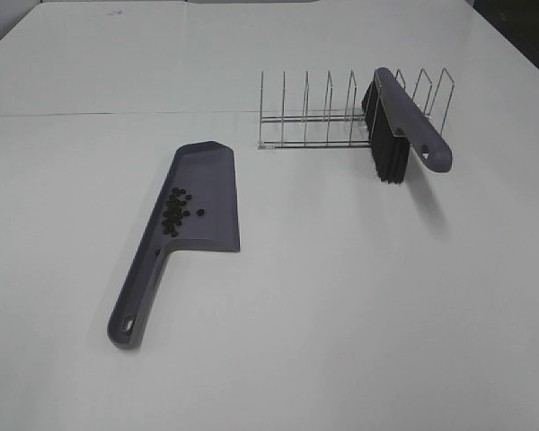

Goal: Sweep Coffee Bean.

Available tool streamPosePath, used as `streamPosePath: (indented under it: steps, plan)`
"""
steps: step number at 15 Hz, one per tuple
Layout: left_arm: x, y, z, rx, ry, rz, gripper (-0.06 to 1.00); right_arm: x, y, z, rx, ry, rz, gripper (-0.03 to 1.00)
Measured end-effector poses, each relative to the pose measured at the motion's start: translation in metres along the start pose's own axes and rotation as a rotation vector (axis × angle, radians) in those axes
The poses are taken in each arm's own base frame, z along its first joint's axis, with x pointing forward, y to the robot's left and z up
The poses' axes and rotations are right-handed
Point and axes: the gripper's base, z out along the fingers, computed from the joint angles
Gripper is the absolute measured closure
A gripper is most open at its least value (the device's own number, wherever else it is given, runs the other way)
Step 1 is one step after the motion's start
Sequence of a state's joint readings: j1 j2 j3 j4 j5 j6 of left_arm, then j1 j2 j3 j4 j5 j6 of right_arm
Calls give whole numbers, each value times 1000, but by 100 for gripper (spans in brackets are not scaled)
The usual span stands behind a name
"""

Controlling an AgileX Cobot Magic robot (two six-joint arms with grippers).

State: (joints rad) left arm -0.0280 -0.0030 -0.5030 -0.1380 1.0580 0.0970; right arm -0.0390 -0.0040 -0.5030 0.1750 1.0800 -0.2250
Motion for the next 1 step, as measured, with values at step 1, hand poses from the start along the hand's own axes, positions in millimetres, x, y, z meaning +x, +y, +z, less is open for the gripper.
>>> streamPosePath:
  steps: [1]
  plan:
    - [0, 0, 0, 0, 0, 0, 26, 0, 0, 0, 0, 0, 0, 24]
